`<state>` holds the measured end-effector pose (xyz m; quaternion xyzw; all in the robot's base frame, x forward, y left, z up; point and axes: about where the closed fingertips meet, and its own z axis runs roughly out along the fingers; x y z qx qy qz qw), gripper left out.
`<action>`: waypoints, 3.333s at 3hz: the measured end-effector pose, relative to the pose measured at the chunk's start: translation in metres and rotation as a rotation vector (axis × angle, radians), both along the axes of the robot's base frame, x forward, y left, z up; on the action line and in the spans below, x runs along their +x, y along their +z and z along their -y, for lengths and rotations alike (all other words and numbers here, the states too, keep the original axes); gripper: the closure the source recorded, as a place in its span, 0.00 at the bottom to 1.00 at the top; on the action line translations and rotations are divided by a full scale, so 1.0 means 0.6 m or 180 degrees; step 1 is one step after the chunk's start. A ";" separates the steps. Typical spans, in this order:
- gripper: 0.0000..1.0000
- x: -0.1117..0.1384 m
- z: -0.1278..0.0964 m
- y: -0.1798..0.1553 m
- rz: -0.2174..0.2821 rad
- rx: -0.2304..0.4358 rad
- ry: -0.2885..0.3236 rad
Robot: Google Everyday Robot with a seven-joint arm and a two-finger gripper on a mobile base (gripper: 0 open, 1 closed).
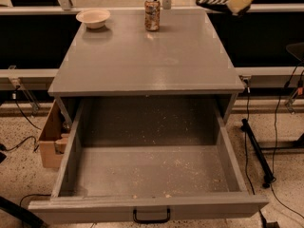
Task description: Place rxbar chocolate into top drawer
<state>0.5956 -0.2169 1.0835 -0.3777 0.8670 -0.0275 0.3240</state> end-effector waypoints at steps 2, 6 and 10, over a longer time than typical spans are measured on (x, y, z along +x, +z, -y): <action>1.00 -0.107 0.015 -0.190 -0.0328 0.0139 0.0406; 1.00 -0.167 -0.044 -0.624 -0.1701 0.0453 0.1082; 0.12 -0.170 -0.050 -0.630 -0.1729 0.0452 0.1105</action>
Offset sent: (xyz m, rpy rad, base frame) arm -0.1213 -0.0181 -0.3494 0.0413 0.5628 0.1996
